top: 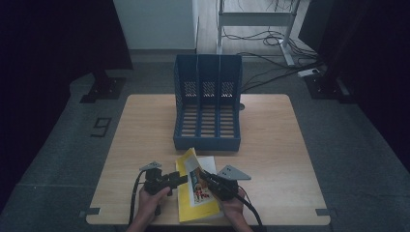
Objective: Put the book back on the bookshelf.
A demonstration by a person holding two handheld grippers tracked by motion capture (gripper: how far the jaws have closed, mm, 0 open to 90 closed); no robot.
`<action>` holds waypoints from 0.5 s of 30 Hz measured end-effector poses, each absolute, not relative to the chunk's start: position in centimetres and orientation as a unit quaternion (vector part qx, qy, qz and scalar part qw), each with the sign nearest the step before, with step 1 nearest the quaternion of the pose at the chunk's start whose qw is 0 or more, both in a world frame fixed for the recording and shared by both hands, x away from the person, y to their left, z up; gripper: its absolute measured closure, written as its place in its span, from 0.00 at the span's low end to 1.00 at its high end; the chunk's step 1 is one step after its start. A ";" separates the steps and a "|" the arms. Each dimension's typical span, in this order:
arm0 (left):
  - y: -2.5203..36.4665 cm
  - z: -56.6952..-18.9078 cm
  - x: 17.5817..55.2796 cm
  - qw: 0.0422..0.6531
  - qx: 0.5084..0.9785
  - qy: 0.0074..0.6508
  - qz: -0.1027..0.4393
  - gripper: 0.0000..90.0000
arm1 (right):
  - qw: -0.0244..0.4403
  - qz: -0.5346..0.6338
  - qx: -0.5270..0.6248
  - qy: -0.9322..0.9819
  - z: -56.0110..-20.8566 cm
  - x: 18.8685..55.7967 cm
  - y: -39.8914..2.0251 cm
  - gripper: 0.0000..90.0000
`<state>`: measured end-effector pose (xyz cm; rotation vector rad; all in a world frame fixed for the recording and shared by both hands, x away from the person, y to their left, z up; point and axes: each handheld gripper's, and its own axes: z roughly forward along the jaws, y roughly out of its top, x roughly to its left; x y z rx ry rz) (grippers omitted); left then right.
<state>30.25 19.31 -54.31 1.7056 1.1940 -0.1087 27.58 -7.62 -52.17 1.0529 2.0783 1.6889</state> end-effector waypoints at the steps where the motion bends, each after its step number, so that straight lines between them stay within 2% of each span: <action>1: 19.4 -54.2 30.3 0.501 0.708 0.496 -0.042 0.43 | 0.133 0.582 0.362 0.716 -52.1 27.5 -7.6 0.97; 5: 19.7 -54.0 30.4 0.489 0.711 0.505 -0.032 0.39 | 0.141 0.583 0.356 0.716 -51.8 27.3 -7.5 0.97; 15: 19.5 -54.6 30.6 0.481 0.714 0.507 -0.051 0.34 | 0.155 0.582 0.347 0.719 -51.4 27.0 -7.3 0.97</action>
